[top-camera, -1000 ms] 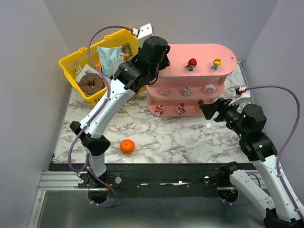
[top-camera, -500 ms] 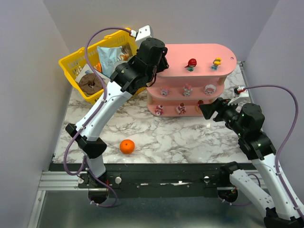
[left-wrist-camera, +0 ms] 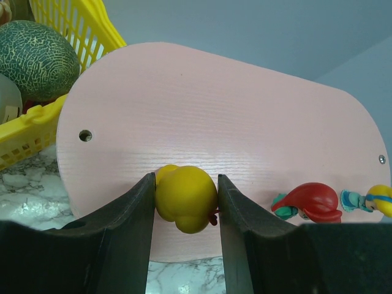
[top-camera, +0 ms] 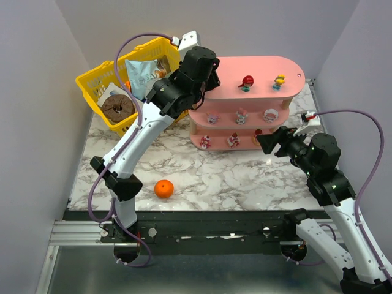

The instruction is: Place and organize the plastic toys onto the shelf

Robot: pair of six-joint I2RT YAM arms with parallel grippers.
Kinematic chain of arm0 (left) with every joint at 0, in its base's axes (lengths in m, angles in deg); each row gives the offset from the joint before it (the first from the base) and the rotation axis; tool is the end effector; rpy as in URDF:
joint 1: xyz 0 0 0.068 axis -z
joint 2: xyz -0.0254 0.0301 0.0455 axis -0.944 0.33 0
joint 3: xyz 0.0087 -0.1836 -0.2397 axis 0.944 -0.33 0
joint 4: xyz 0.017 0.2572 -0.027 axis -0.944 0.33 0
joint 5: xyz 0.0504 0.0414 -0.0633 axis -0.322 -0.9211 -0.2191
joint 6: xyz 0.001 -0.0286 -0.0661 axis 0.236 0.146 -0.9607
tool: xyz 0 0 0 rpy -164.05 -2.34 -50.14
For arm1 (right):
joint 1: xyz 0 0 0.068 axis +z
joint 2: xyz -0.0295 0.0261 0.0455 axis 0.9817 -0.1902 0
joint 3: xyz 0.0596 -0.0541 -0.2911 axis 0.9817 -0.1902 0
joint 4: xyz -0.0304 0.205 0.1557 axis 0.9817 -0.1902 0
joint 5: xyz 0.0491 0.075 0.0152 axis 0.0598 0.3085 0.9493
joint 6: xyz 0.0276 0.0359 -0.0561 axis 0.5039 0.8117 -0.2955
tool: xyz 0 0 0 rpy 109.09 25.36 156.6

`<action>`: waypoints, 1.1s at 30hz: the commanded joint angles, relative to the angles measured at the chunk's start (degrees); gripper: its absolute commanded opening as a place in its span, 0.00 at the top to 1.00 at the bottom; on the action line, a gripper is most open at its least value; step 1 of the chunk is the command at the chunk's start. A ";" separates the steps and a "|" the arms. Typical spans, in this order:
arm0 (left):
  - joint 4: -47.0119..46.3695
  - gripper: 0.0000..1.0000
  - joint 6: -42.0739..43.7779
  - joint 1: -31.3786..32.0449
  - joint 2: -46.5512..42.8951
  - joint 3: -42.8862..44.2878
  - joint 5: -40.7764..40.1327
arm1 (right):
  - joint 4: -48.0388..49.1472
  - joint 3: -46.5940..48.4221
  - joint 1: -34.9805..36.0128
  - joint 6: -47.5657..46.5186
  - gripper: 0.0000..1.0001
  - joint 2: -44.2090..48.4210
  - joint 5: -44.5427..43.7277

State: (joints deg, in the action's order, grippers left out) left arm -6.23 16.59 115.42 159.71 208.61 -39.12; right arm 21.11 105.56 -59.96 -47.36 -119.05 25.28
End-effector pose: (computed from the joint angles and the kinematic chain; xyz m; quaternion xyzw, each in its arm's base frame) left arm 0.3027 -0.2587 0.5192 -0.1350 0.8044 -0.2283 0.5316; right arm 0.1335 0.0521 0.3724 -0.0074 0.7696 0.2597 0.5832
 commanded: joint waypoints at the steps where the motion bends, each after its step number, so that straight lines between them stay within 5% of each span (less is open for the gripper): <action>1: 1.99 0.57 1.01 -0.39 1.23 1.44 -0.03 | 1.72 -0.90 0.27 -0.64 0.20 0.30 -0.64; 33: 0.24 0.42 3.03 -1.27 2.98 4.87 1.90 | 1.81 -0.55 0.27 -1.08 0.20 -0.23 -0.64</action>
State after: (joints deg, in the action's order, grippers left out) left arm -5.31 18.62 114.57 162.07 211.86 -38.22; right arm 21.53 105.51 -59.96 -47.38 -119.34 25.30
